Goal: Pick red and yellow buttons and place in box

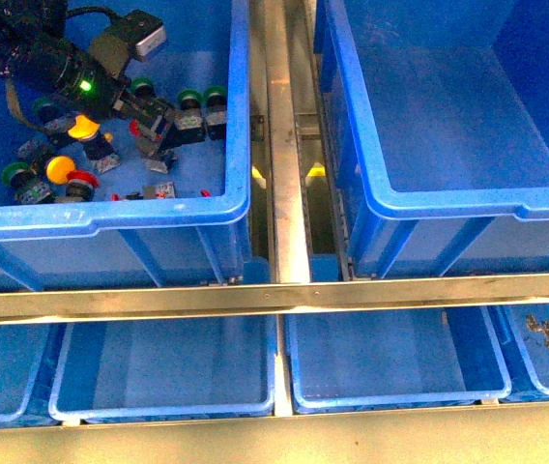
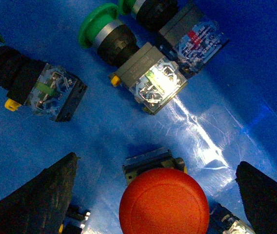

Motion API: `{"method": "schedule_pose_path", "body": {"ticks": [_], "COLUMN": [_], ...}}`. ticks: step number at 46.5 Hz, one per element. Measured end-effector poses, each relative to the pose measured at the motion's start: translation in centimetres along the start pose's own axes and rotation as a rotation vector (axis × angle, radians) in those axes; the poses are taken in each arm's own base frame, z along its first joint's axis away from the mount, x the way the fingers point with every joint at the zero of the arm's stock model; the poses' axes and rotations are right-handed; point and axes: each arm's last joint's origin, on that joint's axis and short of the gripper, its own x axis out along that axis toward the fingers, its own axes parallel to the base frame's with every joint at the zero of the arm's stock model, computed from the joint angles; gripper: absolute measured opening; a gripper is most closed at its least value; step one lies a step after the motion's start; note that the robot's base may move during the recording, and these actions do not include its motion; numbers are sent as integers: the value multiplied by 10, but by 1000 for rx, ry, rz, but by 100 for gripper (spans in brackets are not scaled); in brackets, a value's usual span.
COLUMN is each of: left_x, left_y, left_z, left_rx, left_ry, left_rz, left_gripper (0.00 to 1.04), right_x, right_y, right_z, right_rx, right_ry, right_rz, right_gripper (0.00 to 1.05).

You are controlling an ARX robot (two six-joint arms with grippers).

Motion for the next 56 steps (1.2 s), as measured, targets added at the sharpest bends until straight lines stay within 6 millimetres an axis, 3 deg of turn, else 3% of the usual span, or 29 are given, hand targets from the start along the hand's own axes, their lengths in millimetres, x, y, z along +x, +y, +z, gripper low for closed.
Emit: {"method": "schedule_pose_path", "body": {"ticks": [25,30,34,43,56], "left_x": [7,8,9,10,6], "left_y": [1,0,0,0,3], "left_z": [-3,-3,-4,-5,-5], "left_rx": [-22,-26,-31,-39,-112], "left_ry": [6,7,9,6,-62], "left_rz": [-8,-8,-10,-9,29], "left_gripper": [95,82,64,36,33], "right_x": [0,0,0,0,0], "right_y": [0,0,0,0,0], "right_z": [0,0,0,0,0], "right_rx": [0,0,0,0,0], "right_ry": [0,0,0,0,0], "right_rz": [0,0,0,0,0], "right_gripper": [97,97,97,97,97]}}
